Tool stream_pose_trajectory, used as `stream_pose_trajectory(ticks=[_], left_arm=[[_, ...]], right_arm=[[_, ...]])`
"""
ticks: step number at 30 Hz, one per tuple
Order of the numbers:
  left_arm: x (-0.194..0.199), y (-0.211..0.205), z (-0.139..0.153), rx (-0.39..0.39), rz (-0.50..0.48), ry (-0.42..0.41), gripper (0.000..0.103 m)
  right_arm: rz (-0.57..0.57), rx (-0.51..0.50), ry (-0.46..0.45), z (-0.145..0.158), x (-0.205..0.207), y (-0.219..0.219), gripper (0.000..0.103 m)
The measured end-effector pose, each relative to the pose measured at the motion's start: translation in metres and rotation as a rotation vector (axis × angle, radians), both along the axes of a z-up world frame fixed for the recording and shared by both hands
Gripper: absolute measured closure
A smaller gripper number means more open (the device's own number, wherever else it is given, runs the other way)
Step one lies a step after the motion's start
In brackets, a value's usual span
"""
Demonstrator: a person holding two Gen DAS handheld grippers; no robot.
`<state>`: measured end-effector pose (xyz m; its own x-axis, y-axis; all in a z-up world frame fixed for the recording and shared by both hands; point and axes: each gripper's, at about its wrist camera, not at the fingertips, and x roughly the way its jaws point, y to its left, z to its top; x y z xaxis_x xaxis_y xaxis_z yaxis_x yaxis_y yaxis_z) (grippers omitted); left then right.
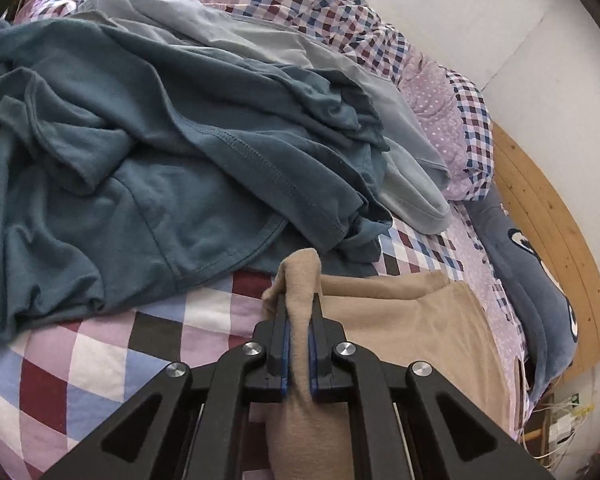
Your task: Fold clothes
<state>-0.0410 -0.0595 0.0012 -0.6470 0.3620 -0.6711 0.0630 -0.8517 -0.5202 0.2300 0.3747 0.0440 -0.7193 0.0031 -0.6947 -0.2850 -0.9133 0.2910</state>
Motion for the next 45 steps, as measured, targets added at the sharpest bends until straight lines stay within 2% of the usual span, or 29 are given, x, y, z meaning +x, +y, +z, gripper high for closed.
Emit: stream_pose_trajectory(ticks=[1, 2, 7, 12, 16, 20, 24, 29, 30, 31, 32, 33, 34, 40, 43, 45], left_arm=[[0.0, 0.0, 0.0, 0.002, 0.001, -0.003, 0.097], [0.0, 0.0, 0.001, 0.002, 0.0, -0.005, 0.096], [-0.002, -0.004, 0.002, 0.031, -0.004, -0.014, 0.093], [-0.006, -0.011, 0.001, 0.093, -0.002, -0.041, 0.087], [-0.008, -0.013, 0.004, 0.1, -0.01, -0.043, 0.082], [-0.01, -0.016, 0.011, 0.077, -0.015, -0.032, 0.077], [-0.012, -0.016, 0.018, 0.041, -0.03, -0.009, 0.077], [-0.008, -0.006, 0.033, -0.018, -0.078, 0.042, 0.077], [-0.007, -0.004, 0.036, -0.034, -0.085, 0.054, 0.077], [-0.006, -0.002, 0.038, -0.049, -0.091, 0.065, 0.084], [-0.005, -0.001, 0.04, -0.062, -0.095, 0.072, 0.091], [-0.005, -0.001, 0.041, -0.068, -0.09, 0.073, 0.094], [-0.005, -0.003, 0.04, -0.068, -0.082, 0.073, 0.103], [-0.006, -0.035, 0.027, 0.004, 0.061, 0.072, 0.103], [-0.004, -0.047, 0.027, 0.056, 0.079, 0.087, 0.103], [-0.006, -0.047, 0.028, 0.09, 0.041, 0.077, 0.103]], right_arm=[[-0.014, -0.001, -0.007, 0.0, 0.001, 0.003, 0.03], [0.02, 0.015, -0.003, 0.003, -0.003, -0.002, 0.03], [0.246, 0.151, 0.046, 0.029, -0.033, -0.039, 0.03], [0.431, 0.189, 0.078, 0.058, -0.091, -0.075, 0.03], [0.529, 0.223, 0.107, 0.074, -0.149, -0.098, 0.03], [0.58, 0.175, 0.055, 0.071, -0.228, -0.108, 0.03], [0.627, 0.109, -0.065, 0.051, -0.298, -0.119, 0.03], [0.68, 0.185, -0.149, 0.023, -0.35, -0.145, 0.032], [0.692, 0.206, -0.166, 0.017, -0.355, -0.149, 0.034], [0.703, 0.227, -0.183, 0.011, -0.36, -0.154, 0.053], [0.708, 0.254, -0.188, 0.007, -0.361, -0.158, 0.092], [0.709, 0.284, -0.189, 0.004, -0.361, -0.162, 0.1], [0.711, 0.313, -0.19, 0.001, -0.361, -0.165, 0.1], [0.664, 0.366, 0.035, 0.04, -0.337, -0.159, 0.101], [0.668, 0.37, 0.051, 0.046, -0.341, -0.163, 0.101], [0.669, 0.357, 0.029, 0.042, -0.344, -0.163, 0.101]])
